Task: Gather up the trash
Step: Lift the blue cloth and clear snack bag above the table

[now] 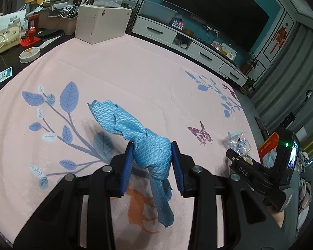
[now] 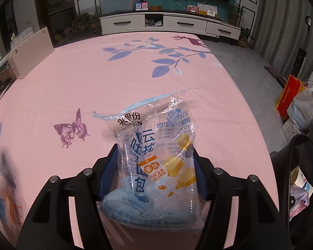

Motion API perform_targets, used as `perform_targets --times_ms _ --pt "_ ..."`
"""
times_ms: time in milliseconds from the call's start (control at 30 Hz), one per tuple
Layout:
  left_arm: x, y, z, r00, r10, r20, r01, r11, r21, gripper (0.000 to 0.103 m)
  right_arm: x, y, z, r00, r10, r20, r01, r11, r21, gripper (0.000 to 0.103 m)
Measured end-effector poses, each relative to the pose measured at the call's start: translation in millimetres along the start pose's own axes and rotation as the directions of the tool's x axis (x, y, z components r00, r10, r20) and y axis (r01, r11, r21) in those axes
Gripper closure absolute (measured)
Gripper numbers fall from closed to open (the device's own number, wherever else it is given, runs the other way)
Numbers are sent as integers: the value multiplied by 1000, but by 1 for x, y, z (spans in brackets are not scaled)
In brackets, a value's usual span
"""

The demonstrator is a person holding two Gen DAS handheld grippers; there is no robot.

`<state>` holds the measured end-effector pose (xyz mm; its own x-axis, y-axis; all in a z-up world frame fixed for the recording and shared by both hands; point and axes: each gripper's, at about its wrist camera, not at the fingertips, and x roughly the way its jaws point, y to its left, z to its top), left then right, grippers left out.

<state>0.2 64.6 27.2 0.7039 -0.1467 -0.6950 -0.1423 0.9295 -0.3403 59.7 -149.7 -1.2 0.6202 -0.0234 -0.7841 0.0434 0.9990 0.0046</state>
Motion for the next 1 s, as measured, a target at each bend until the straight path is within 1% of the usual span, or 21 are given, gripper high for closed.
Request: perform_targets --times_ms 133,300,500,633,1000 --pt "4 -3 -2 1000 -16 -18 16 1000 9 67 0 0 0 1000 0 0 0 1000 0 40" --pt "6 -9 -5 998 -55 -40 56 998 16 67 0 0 0 1000 1 0 -1 1000 0 40" --pt "9 -13 -9 997 -54 -51 56 998 29 67 0 0 0 1000 1 0 -1 1000 1 39" --pt "8 -14 -10 997 -55 -53 57 998 34 67 1 -2 0 1000 -2 -8 2 1000 9 30" --pt "9 -17 -12 997 -52 -56 54 998 44 67 1 -3 0 1000 4 -7 -4 1000 11 30"
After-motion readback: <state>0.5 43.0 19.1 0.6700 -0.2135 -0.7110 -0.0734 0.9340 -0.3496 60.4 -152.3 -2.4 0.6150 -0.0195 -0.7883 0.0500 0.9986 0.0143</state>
